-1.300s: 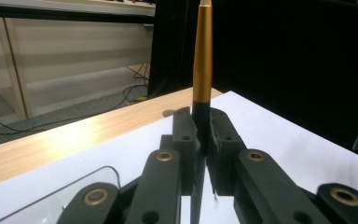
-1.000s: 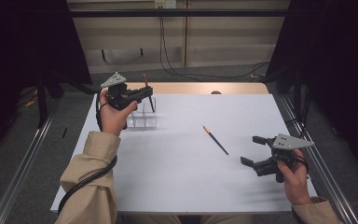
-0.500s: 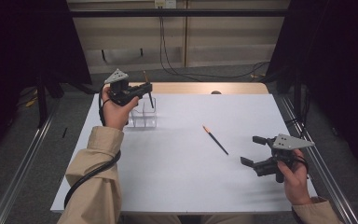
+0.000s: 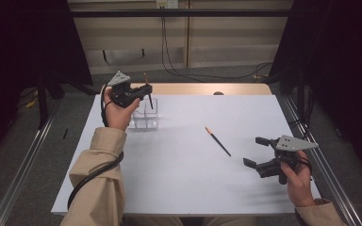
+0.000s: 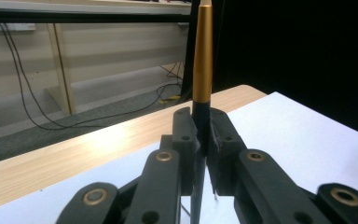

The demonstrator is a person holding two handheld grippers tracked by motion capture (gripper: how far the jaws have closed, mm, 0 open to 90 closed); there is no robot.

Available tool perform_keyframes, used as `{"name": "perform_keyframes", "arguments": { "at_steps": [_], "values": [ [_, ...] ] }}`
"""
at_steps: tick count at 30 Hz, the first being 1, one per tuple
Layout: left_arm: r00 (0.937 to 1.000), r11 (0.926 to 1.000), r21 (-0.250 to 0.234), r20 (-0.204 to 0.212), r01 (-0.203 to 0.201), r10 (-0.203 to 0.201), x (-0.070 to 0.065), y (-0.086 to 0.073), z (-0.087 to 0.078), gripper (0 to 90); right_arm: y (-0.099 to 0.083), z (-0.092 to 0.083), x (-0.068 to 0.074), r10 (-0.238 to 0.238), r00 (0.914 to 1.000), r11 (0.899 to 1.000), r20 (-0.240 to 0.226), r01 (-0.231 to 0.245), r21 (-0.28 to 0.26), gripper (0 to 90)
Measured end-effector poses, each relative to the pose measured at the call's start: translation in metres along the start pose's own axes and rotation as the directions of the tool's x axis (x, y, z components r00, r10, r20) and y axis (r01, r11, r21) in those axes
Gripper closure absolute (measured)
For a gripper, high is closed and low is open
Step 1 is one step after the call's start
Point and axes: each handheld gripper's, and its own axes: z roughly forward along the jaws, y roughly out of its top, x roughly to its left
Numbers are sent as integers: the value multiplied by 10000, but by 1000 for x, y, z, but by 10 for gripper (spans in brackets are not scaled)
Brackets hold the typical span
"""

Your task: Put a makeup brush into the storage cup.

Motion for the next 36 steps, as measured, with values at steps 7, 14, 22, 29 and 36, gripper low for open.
{"name": "perform_keyframes", "arguments": {
  "at_steps": [7, 14, 22, 29, 36],
  "values": [
    [9998, 10000, 16, -172, 21, -20, 1, -3, 2, 829, 0, 0, 0, -9, 10000, 10000, 1, 9, 6, 33],
    [9997, 10000, -21, -255, 26, -26, 1, -6, 3, 828, 0, 0, 0, 1, 10000, 10000, -24, -1, -69, 34],
    [9995, 9999, -21, -287, 119, -120, 2, -13, 5, 828, 0, 0, 0, -10, 10000, 10000, -29, 10, -63, 34],
    [9992, 10000, 38, -383, 80, -78, 3, -16, 6, 828, 0, 0, 1, -4, 10000, 10000, -60, 3, -93, 33],
    [9991, 10000, 35, -423, 16, -14, 2, -19, 6, 827, 0, 0, 1, 9, 10000, 10000, -73, -10, -61, 34]
  ]
}}
